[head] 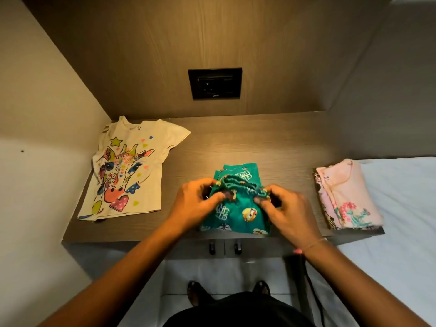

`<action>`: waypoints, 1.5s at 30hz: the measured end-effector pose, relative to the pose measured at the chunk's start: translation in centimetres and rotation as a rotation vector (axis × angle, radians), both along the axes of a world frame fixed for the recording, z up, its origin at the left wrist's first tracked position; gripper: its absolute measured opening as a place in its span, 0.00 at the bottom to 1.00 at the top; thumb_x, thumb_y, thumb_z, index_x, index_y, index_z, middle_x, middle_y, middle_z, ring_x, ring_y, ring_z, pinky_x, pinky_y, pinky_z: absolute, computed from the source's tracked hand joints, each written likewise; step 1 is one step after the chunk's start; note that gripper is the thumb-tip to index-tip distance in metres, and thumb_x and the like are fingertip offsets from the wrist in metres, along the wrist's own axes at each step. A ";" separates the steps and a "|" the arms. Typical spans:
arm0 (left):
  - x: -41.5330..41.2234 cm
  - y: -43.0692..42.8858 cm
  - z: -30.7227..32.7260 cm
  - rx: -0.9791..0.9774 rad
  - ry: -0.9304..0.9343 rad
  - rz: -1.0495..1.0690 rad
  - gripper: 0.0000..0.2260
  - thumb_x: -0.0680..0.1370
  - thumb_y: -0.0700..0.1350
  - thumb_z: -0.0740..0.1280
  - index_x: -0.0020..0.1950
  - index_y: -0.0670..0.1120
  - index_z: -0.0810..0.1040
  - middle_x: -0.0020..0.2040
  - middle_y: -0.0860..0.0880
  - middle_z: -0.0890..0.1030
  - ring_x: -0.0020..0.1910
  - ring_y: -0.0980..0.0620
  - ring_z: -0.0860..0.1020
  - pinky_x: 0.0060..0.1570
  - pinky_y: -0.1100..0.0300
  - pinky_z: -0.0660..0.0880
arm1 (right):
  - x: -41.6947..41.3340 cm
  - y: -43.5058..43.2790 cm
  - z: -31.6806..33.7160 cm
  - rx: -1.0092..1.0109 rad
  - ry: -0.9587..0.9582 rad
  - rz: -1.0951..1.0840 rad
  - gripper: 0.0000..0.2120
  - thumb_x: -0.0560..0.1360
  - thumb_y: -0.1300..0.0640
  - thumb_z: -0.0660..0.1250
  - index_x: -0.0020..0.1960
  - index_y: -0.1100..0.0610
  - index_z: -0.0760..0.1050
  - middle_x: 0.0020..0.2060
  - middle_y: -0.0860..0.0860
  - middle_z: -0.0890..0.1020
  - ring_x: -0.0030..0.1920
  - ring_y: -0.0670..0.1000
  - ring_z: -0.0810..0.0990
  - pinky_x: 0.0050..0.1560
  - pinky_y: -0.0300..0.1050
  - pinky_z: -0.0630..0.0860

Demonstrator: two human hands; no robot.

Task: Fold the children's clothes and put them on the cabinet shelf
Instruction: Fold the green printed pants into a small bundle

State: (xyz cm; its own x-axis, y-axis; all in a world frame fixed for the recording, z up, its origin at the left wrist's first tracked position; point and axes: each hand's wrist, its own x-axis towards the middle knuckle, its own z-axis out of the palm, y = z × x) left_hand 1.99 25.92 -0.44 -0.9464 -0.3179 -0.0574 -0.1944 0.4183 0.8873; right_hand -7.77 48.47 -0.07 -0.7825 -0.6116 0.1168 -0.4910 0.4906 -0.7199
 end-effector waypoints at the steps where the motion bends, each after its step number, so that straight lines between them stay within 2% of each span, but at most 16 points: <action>1: -1.6 -0.4 0.0 0.030 -0.070 0.044 0.11 0.70 0.61 0.71 0.45 0.56 0.82 0.39 0.52 0.85 0.38 0.52 0.84 0.40 0.44 0.82 | -1.0 -0.9 0.0 0.049 0.031 -0.041 0.11 0.75 0.43 0.67 0.51 0.48 0.80 0.33 0.46 0.82 0.33 0.48 0.80 0.31 0.46 0.75; 4: -5.9 -1.2 -0.7 -0.141 -0.236 0.106 0.13 0.72 0.62 0.71 0.44 0.53 0.81 0.39 0.52 0.84 0.38 0.53 0.83 0.40 0.50 0.81 | -4.1 -3.7 -0.8 0.236 0.018 -0.154 0.14 0.76 0.44 0.67 0.59 0.47 0.77 0.39 0.48 0.83 0.42 0.52 0.81 0.37 0.43 0.73; 7: -7.6 -1.4 -2.0 -0.373 -0.287 0.155 0.19 0.76 0.60 0.67 0.62 0.52 0.76 0.56 0.49 0.82 0.55 0.49 0.80 0.53 0.48 0.79 | -5.7 -5.0 -2.1 0.346 0.003 -0.161 0.21 0.77 0.44 0.65 0.68 0.48 0.70 0.56 0.50 0.82 0.58 0.54 0.77 0.55 0.50 0.76; 9: -6.4 -1.2 -3.3 -0.548 -0.204 0.077 0.29 0.77 0.62 0.63 0.74 0.50 0.64 0.70 0.47 0.72 0.70 0.45 0.69 0.67 0.45 0.68 | -5.5 -4.7 -2.9 0.330 0.124 -0.092 0.24 0.78 0.42 0.61 0.72 0.49 0.65 0.65 0.51 0.76 0.65 0.53 0.72 0.64 0.53 0.72; 11: -4.7 -0.7 -5.1 -0.768 -0.136 -0.093 0.34 0.78 0.66 0.54 0.79 0.49 0.53 0.79 0.47 0.57 0.78 0.45 0.54 0.72 0.45 0.52 | -4.5 -4.2 -4.2 0.365 0.256 0.061 0.28 0.79 0.39 0.54 0.75 0.49 0.59 0.72 0.51 0.69 0.72 0.54 0.65 0.71 0.58 0.65; 13: -3.4 -0.5 -6.9 -0.870 -0.172 -0.230 0.35 0.78 0.68 0.45 0.80 0.51 0.45 0.80 0.48 0.45 0.79 0.47 0.42 0.74 0.46 0.41 | -3.5 -3.8 -5.8 0.515 0.295 0.208 0.31 0.79 0.37 0.46 0.79 0.48 0.51 0.78 0.51 0.56 0.78 0.55 0.52 0.76 0.60 0.51; 15: -2.9 -0.7 -8.1 -0.867 -0.219 -0.271 0.33 0.78 0.69 0.41 0.79 0.55 0.38 0.79 0.51 0.38 0.78 0.48 0.36 0.74 0.45 0.36 | -3.2 -3.5 -7.4 0.640 0.294 0.254 0.32 0.79 0.36 0.41 0.79 0.46 0.42 0.79 0.48 0.44 0.79 0.55 0.42 0.76 0.61 0.40; 20: -3.7 -1.5 -8.1 -0.907 -0.223 -0.278 0.33 0.77 0.70 0.39 0.78 0.57 0.36 0.79 0.52 0.38 0.78 0.48 0.36 0.74 0.43 0.35 | -4.7 -3.7 -7.3 0.694 0.306 0.267 0.32 0.79 0.35 0.39 0.78 0.45 0.36 0.78 0.47 0.38 0.78 0.55 0.38 0.75 0.63 0.38; 23: -3.3 -1.0 -7.7 -0.796 -0.248 -0.107 0.36 0.76 0.71 0.44 0.80 0.53 0.44 0.80 0.49 0.47 0.79 0.46 0.46 0.74 0.42 0.44 | -3.9 -3.7 -6.6 0.622 0.258 0.165 0.35 0.78 0.35 0.46 0.79 0.49 0.40 0.79 0.49 0.43 0.79 0.55 0.44 0.76 0.62 0.43; 26: -3.4 -0.8 -6.7 -0.759 -0.316 0.170 0.33 0.74 0.70 0.57 0.72 0.51 0.66 0.70 0.46 0.68 0.69 0.45 0.66 0.65 0.45 0.65 | -2.3 -4.1 -5.6 0.523 0.166 -0.140 0.37 0.74 0.34 0.58 0.76 0.53 0.58 0.76 0.53 0.61 0.75 0.56 0.58 0.74 0.59 0.57; 30: -5.6 -0.3 -5.1 -0.552 -0.481 0.253 0.19 0.72 0.59 0.70 0.58 0.52 0.76 0.63 0.47 0.72 0.63 0.46 0.68 0.61 0.47 0.67 | -1.3 -6.1 -4.8 0.539 0.099 -0.285 0.29 0.71 0.37 0.67 0.65 0.52 0.70 0.63 0.52 0.71 0.65 0.55 0.66 0.66 0.55 0.66; 33: -6.9 -0.3 -4.0 -0.366 -0.537 0.256 0.09 0.73 0.51 0.72 0.50 0.50 0.77 0.59 0.47 0.76 0.60 0.47 0.73 0.59 0.49 0.73 | -1.4 -6.9 -4.4 0.446 0.018 -0.357 0.19 0.70 0.43 0.71 0.58 0.47 0.74 0.59 0.50 0.74 0.62 0.54 0.67 0.63 0.54 0.66; 36: -7.0 0.2 -3.5 -0.254 -0.494 0.250 0.05 0.74 0.45 0.70 0.45 0.51 0.74 0.50 0.48 0.81 0.50 0.48 0.79 0.50 0.49 0.79 | -1.7 -6.8 -4.3 0.288 -0.050 -0.391 0.12 0.70 0.51 0.73 0.51 0.45 0.73 0.53 0.48 0.80 0.57 0.55 0.72 0.55 0.51 0.66; 38: -6.9 0.7 -3.4 -0.203 -0.469 0.262 0.07 0.74 0.43 0.70 0.44 0.51 0.72 0.47 0.49 0.81 0.48 0.48 0.80 0.49 0.48 0.80 | -1.9 -6.4 -4.3 0.175 -0.138 -0.395 0.12 0.70 0.53 0.74 0.49 0.44 0.73 0.47 0.48 0.82 0.52 0.55 0.77 0.51 0.48 0.70; 41: -6.8 1.3 -3.1 -0.125 -0.407 0.322 0.10 0.74 0.40 0.69 0.43 0.51 0.68 0.47 0.49 0.80 0.47 0.47 0.80 0.47 0.46 0.80 | -2.1 -6.2 -4.5 0.024 -0.271 -0.404 0.14 0.69 0.58 0.75 0.46 0.44 0.73 0.47 0.47 0.84 0.49 0.54 0.81 0.48 0.51 0.78; 45: -7.1 2.1 -2.2 0.135 -0.325 0.400 0.12 0.73 0.35 0.67 0.43 0.50 0.68 0.49 0.45 0.80 0.49 0.43 0.81 0.49 0.41 0.79 | -2.3 -5.8 -4.9 -0.109 -0.338 -0.447 0.17 0.68 0.65 0.74 0.43 0.44 0.74 0.47 0.45 0.85 0.50 0.49 0.83 0.47 0.48 0.80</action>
State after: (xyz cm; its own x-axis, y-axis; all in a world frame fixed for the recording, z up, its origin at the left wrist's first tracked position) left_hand -5.11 28.04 -2.60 -0.6793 -0.6195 -0.3933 -0.5894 0.1414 0.7954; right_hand -10.07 42.69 -4.94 -0.9671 -0.2114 -0.1412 0.0136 0.5116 -0.8591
